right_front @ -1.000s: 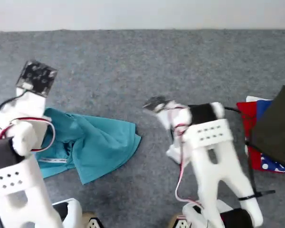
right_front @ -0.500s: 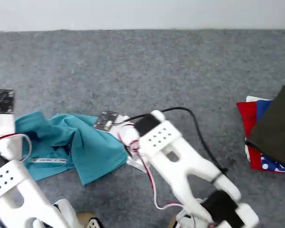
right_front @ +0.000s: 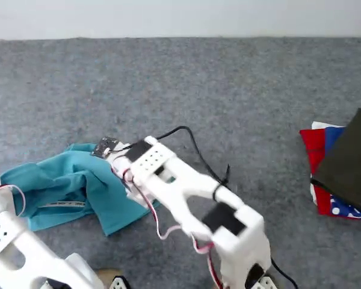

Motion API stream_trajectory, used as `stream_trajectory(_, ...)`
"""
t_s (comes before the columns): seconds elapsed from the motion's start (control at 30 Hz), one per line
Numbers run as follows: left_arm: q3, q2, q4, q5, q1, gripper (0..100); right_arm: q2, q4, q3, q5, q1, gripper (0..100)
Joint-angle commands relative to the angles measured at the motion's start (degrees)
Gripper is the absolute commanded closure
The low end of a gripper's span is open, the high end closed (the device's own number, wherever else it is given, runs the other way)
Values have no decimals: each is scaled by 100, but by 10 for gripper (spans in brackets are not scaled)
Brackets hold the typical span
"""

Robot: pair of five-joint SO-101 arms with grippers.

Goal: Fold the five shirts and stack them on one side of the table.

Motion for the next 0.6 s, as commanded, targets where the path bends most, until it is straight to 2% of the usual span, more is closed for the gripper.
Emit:
stream_trajectory(0.0, -48, -149, -44, 0, -202, 987, 435, -4, -782, 343, 778, 942)
stream_trajectory(0.13, -57, -149, -53, 0, -387, 987, 927, -4, -1705, 1152, 1455, 942)
stream_trajectory(0.23, -48, -149, -53, 0, -440, 987, 1015, 330, -2312, 1415, 1604, 941)
stream_trajectory(0.4, -13, -141, -88, 0, -378, 987, 1033, 1754, -3042, 1424, 1103, 941)
stream_trajectory(0.57, -13, -114, -88, 0, -378, 987, 1033, 2651, -3358, 1380, 356, 939)
